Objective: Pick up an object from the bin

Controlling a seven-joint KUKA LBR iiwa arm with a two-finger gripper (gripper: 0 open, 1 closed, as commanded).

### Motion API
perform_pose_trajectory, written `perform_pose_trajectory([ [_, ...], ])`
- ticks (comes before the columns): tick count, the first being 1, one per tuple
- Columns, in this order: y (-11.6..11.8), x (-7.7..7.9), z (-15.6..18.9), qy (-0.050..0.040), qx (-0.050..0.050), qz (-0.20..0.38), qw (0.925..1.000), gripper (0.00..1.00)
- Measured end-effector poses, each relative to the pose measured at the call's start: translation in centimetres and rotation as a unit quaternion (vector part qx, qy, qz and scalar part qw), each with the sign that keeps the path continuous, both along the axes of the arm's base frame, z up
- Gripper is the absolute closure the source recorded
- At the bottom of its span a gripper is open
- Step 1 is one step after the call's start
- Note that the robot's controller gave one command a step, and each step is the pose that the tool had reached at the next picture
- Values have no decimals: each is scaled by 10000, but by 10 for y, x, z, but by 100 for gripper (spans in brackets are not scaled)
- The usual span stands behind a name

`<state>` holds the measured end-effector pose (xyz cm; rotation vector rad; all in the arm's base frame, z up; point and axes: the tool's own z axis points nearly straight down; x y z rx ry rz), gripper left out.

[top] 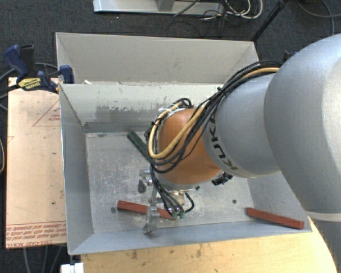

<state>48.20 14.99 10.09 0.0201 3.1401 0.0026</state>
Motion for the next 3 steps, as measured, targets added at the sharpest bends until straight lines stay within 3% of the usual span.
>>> perform_pose_trajectory([
  [1,-9,3,9,1,0,-674,9977,0],
  [2,23,1,-31,-34,13,-737,9973,0],
  [3,23,4,-30,-38,10,-743,9972,0],
])
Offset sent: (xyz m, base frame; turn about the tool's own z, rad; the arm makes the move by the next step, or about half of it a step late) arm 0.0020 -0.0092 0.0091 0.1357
